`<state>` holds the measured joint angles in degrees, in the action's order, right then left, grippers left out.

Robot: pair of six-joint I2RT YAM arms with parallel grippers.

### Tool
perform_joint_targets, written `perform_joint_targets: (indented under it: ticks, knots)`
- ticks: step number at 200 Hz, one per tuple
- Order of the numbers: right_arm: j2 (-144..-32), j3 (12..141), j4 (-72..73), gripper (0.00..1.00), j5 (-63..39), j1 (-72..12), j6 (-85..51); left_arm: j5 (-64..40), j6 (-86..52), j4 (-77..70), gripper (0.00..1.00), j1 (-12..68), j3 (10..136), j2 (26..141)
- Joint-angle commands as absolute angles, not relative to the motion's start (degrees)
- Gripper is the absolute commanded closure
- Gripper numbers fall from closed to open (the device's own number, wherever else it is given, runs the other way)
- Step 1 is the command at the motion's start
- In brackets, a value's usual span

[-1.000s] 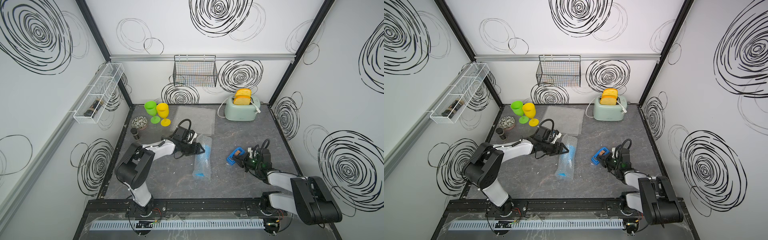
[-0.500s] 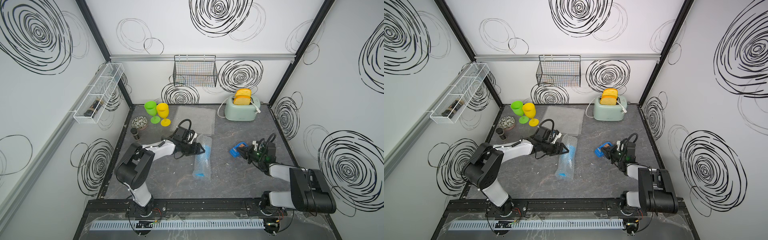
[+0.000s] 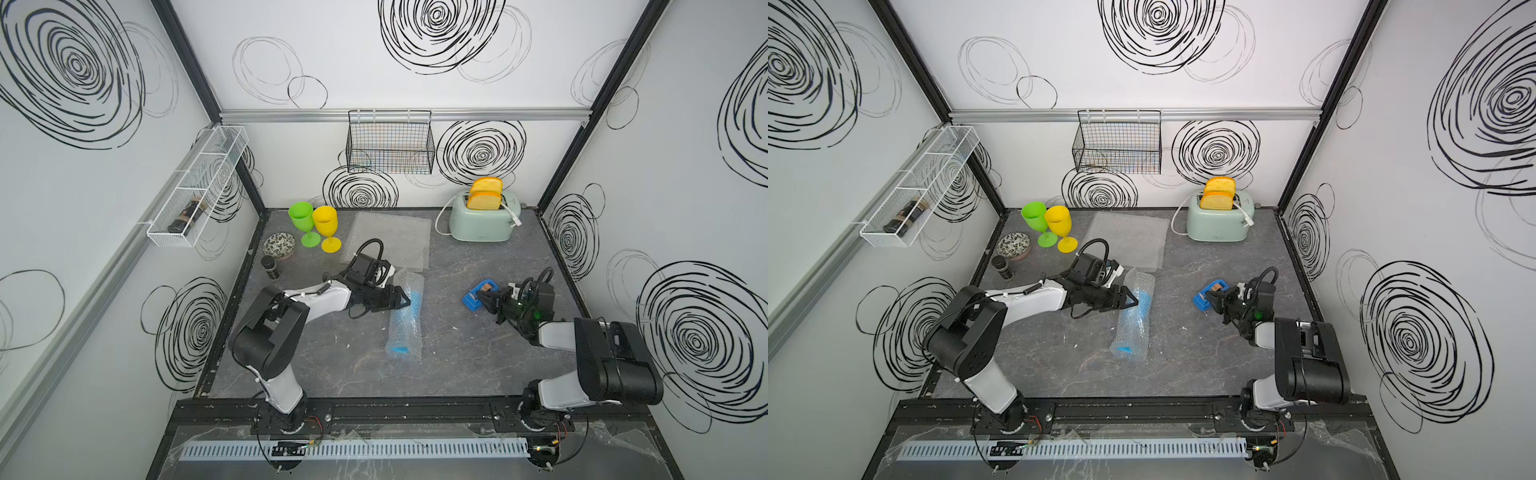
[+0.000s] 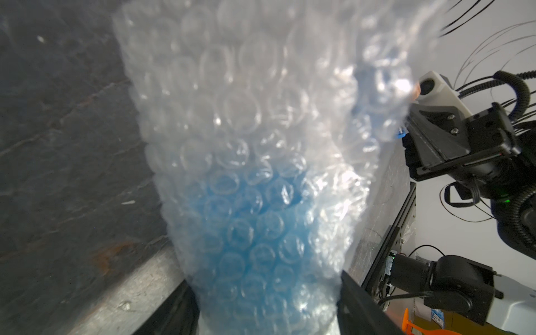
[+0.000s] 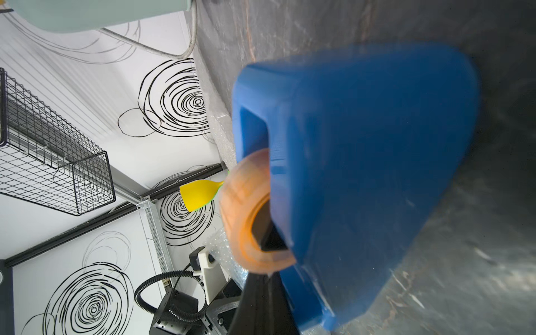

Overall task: Wrap wine glasses in bubble wrap
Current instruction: Tear off the tape using the Tape Cutter.

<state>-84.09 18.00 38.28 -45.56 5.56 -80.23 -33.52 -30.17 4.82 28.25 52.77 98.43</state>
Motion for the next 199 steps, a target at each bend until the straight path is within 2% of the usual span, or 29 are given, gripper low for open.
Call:
perform_joint_targets:
  ticks: [1, 12, 34, 52, 77, 96, 120, 139, 162, 182, 199]
  knots:
    - [-85.6, 17.6, 46.2, 1.00, -48.7, 6.4, -86.1, -29.4, -30.2, 8.3, 0.27, 29.1, 51.7, 99.5]
    - [-85.3, 16.3, 50.7, 1.00, -48.4, 6.0, -89.8, -29.5, -30.4, 8.3, 0.27, 29.2, 51.7, 99.5]
    - [-86.4, 19.8, 44.0, 1.00, -49.5, 6.5, -85.5, -29.6, -30.7, 7.7, 0.28, 29.7, 51.2, 99.8]
    - [-86.0, 17.5, 53.0, 1.00, -49.3, 6.1, -93.1, -29.7, -30.6, 8.1, 0.27, 29.8, 51.3, 98.9]
    - [-87.1, 22.1, 43.0, 1.00, -50.1, 6.6, -86.0, -29.7, -31.1, 7.1, 0.27, 29.8, 50.0, 98.2]
    - [-86.9, 19.0, 52.5, 1.00, -49.5, 6.0, -93.3, -29.5, -30.8, 7.4, 0.27, 29.7, 50.1, 97.9]
    - [-88.7, 22.4, 44.5, 1.00, -50.3, 6.5, -86.9, -29.4, -30.9, 7.3, 0.28, 29.8, 50.5, 98.6]
    - [-88.8, 18.5, 55.6, 1.00, -49.9, 6.3, -95.2, -29.4, -30.7, 7.7, 0.27, 29.7, 50.7, 98.6]
    - [-90.1, 21.7, 46.7, 1.00, -51.1, 7.2, -88.6, -29.5, -31.1, 7.3, 0.27, 30.0, 50.6, 99.2]
    - [-89.5, 17.9, 57.5, 1.00, -50.4, 6.8, -96.9, -29.4, -30.9, 7.8, 0.27, 30.0, 51.1, 99.3]
    - [-88.7, 20.4, 50.2, 1.00, -50.1, 7.0, -91.4, -29.7, -31.2, 7.1, 0.27, 30.1, 50.8, 99.5]
